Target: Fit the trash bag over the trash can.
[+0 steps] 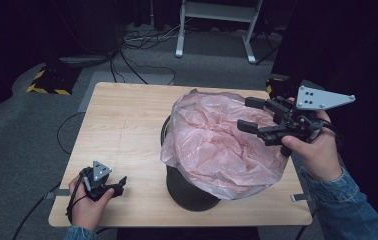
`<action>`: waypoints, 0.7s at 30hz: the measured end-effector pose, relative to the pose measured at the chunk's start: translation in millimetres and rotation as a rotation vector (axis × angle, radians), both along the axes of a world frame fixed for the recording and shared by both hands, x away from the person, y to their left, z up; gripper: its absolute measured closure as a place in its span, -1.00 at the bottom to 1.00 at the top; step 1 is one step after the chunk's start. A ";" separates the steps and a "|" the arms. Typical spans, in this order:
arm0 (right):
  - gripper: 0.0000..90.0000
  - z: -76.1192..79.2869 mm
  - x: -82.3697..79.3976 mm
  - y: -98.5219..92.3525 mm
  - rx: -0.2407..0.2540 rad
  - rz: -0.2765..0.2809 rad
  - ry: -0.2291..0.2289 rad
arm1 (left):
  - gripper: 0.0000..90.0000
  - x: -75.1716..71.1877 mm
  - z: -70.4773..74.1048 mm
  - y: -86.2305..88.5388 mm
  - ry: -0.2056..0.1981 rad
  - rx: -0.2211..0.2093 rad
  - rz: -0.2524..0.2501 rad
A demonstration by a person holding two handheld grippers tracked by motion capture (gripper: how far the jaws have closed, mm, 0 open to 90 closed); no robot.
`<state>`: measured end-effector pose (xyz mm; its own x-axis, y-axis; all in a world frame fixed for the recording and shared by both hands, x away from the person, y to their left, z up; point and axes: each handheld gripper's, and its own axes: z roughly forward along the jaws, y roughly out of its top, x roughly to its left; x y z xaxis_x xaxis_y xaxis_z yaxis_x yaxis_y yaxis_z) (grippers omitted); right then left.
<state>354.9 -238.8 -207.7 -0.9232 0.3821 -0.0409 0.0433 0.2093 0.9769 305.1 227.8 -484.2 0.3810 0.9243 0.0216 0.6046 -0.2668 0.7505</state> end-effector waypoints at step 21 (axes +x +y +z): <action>-0.31 -6.3 -5.7 -56.1 -0.046 -0.151 0.005 | -0.52 0.8 -0.1 0.0 0.003 -0.001 0.005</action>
